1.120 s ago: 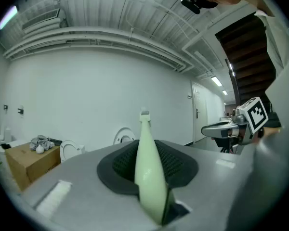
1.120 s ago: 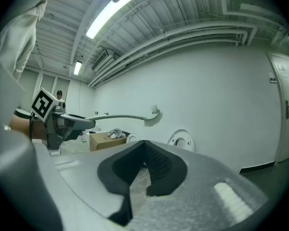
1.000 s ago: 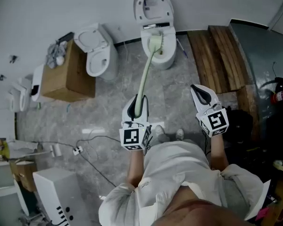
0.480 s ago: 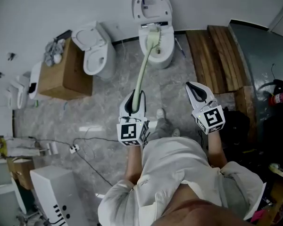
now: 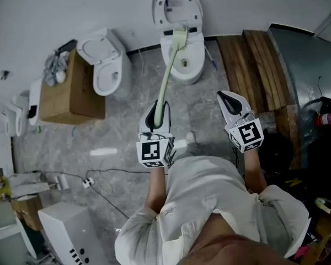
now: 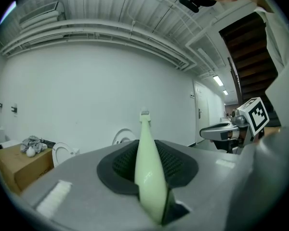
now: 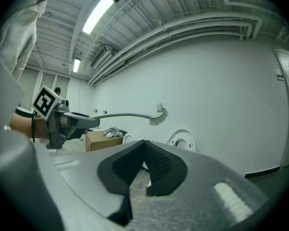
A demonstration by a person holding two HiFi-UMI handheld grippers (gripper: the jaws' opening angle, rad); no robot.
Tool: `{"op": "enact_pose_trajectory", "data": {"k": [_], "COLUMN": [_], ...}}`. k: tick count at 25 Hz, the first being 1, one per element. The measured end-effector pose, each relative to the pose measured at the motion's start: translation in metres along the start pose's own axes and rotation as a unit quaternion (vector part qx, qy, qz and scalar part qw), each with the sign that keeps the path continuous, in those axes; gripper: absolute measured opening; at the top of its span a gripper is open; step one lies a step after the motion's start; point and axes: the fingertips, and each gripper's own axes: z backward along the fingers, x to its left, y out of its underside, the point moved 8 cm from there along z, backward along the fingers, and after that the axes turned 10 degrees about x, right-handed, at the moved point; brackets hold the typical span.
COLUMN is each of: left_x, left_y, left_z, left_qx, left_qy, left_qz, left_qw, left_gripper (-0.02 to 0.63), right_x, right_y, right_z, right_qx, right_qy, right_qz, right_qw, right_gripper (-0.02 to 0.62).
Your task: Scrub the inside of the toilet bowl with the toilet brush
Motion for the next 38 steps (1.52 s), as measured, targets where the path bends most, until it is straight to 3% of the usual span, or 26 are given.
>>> {"op": "enact_pose_trajectory", "data": {"k": [13, 25, 38], "left_x": [0.085, 0.109, 0.138], "left_y": [-0.021, -0.030, -0.054], "left_z": [-0.079, -0.140, -0.251], "left_qx": [-0.008, 0.003, -0.005], "left_qy": [0.016, 0.033, 0.035], "left_qz": [0.004, 0.003, 0.021], "left_qw": [0.9998, 0.9994, 0.9991], "left_gripper": [0.114, 0.114, 0.114], "right_x": [-0.017, -0.047, -0.131], "right_y": [-0.033, -0.034, -0.041], "right_z": [-0.102, -0.153, -0.244], "right_qx": [0.008, 0.019, 0.039], "right_qy": [0.014, 0.021, -0.005], "right_qz": [0.005, -0.009, -0.021], "right_qw": [1.000, 1.000, 0.999], "right_gripper": [0.003, 0.003, 0.003]}}
